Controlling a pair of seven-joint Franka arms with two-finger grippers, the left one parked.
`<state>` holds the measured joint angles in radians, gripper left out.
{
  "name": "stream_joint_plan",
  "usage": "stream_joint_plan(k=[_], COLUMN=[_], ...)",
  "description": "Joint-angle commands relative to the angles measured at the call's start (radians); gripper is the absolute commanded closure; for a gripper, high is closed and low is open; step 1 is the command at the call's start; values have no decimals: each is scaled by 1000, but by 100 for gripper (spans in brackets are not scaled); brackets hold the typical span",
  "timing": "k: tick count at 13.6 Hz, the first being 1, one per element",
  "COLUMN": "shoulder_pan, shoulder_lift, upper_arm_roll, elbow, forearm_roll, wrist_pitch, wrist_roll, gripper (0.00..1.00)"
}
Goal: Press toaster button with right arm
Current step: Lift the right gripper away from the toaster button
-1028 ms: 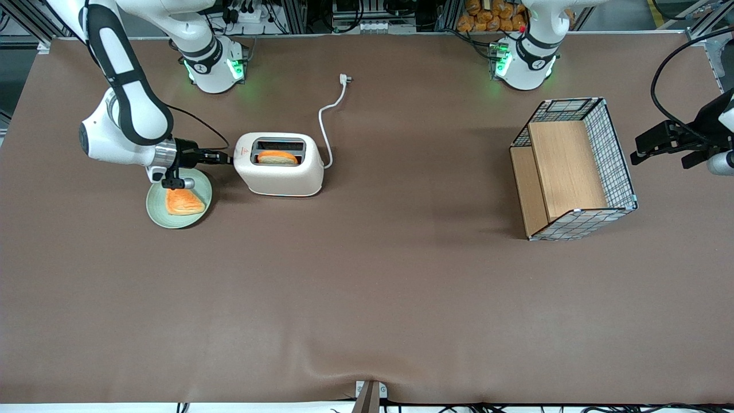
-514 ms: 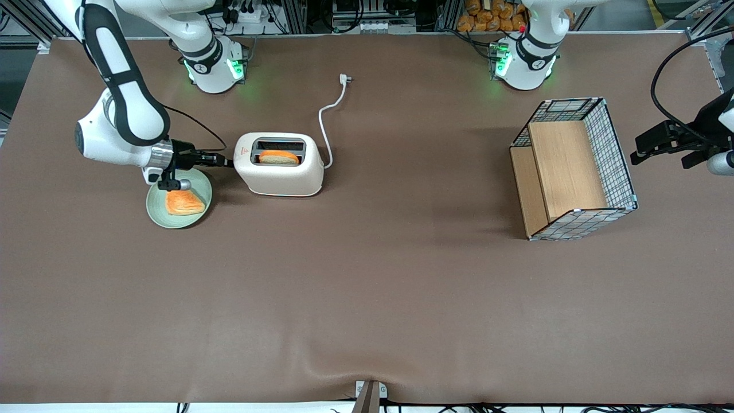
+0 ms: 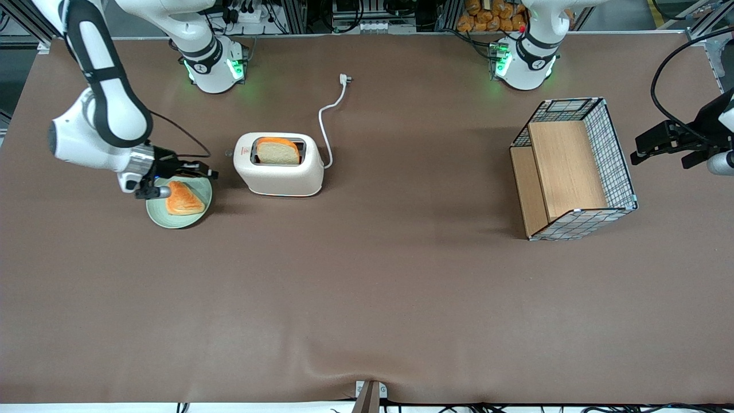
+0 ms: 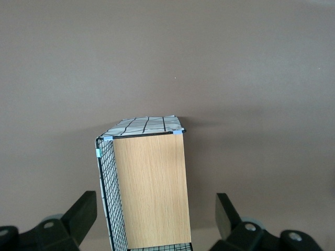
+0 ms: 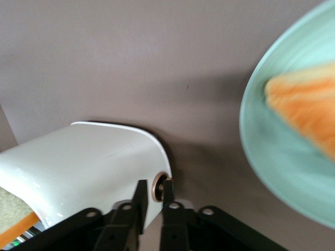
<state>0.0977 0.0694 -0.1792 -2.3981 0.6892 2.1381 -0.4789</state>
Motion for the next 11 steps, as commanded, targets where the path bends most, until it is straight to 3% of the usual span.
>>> stream_joint_plan(k=[1, 4, 8, 11], shoulder_pan=[-4, -6, 5, -35], shoulder_lift=[-13, -5, 68, 136], upper_arm_roll=[-26, -37, -28, 33], elbow=[75, 236, 599, 810], forearm_roll=[-71, -206, -445, -522], wrist_pitch=[-52, -130, -399, -538], wrist_roll=[-38, -35, 55, 59], gripper=[0, 0, 0, 0])
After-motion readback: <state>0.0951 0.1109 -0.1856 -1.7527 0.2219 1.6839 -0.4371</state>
